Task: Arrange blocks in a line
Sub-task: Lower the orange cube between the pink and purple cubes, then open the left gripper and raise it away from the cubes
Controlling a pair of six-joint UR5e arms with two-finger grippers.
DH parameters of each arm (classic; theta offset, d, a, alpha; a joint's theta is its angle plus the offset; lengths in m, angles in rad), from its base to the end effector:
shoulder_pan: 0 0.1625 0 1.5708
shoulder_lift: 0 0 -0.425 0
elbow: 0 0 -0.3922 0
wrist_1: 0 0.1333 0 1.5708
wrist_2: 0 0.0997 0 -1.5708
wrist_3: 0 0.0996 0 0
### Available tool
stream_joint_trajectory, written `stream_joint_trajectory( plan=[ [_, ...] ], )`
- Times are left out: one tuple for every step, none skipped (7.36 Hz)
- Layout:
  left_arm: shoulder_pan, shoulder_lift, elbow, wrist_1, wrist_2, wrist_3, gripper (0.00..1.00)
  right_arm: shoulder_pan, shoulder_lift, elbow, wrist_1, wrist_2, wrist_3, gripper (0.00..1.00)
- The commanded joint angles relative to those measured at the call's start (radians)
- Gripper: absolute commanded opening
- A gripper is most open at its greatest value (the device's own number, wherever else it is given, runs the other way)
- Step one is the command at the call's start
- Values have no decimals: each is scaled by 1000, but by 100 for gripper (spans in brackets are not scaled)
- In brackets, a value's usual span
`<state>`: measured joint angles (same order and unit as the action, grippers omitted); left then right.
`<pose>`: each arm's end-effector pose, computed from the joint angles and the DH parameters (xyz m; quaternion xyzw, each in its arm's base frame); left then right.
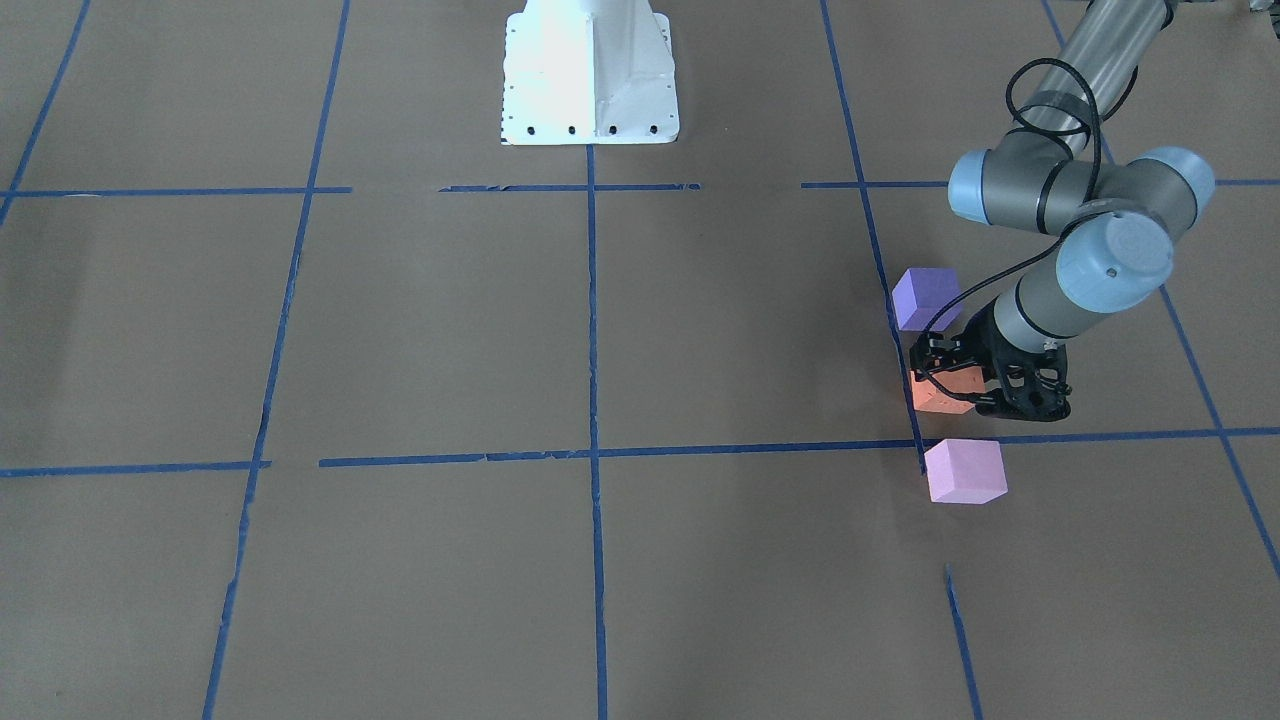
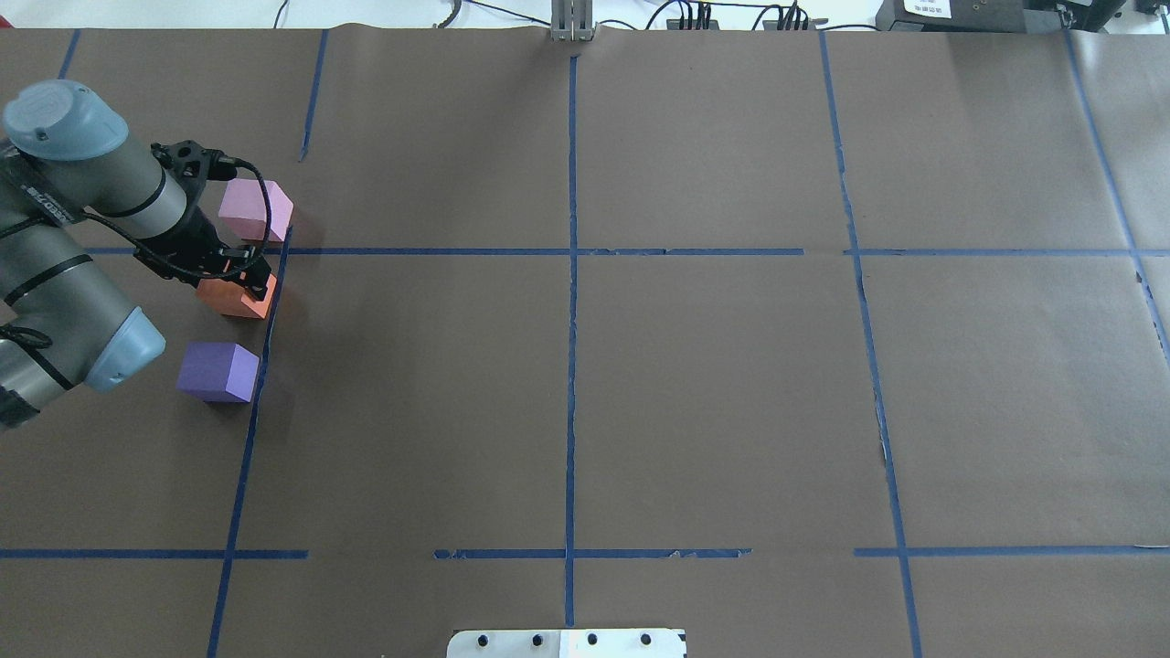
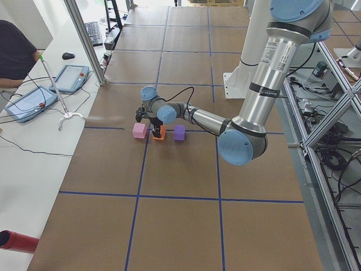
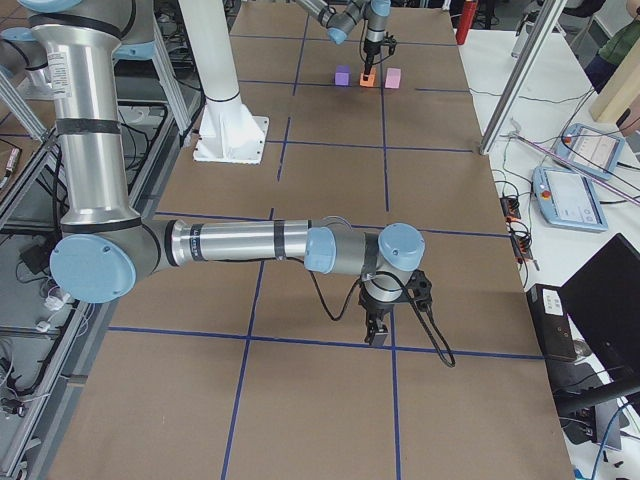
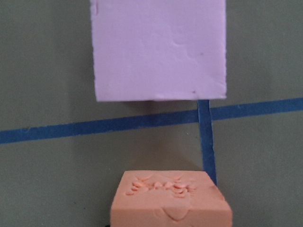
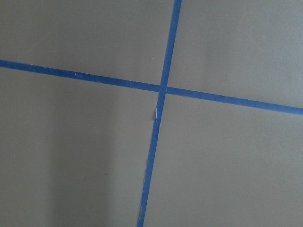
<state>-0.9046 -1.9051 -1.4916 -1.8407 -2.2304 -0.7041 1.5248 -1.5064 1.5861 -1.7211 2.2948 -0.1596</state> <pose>0.3416 -0.5515 0.4831 -0.0078 0.3975 0.0667 0.9151 0.0437 -0.5150 0.6369 -0.0129 -0.3552 -0.0835 0.9310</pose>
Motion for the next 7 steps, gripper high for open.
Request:
stream_joint_trajectory(
  plan=[
    [1,0,1,0,-2,0,100,0,0,0,0,0,0,100],
    [0,3,-7,0,-2,0,100,0,0,0,0,0,0,100],
    [-2,12,-24,-3,-2,2,100,0,0,0,0,0,0,100],
    [-8,15,-50,1,-3,0,100,0,0,0,0,0,0,100],
    [-20,20,-83,6,-38,0,100,0,0,0,0,0,0,100],
    [-57,27,-141,30,-57,-3,100,0,0,0,0,0,0,100],
    [-107,26,-194,100,-55,-2,100,0,0,0,0,0,0,100]
  ],
)
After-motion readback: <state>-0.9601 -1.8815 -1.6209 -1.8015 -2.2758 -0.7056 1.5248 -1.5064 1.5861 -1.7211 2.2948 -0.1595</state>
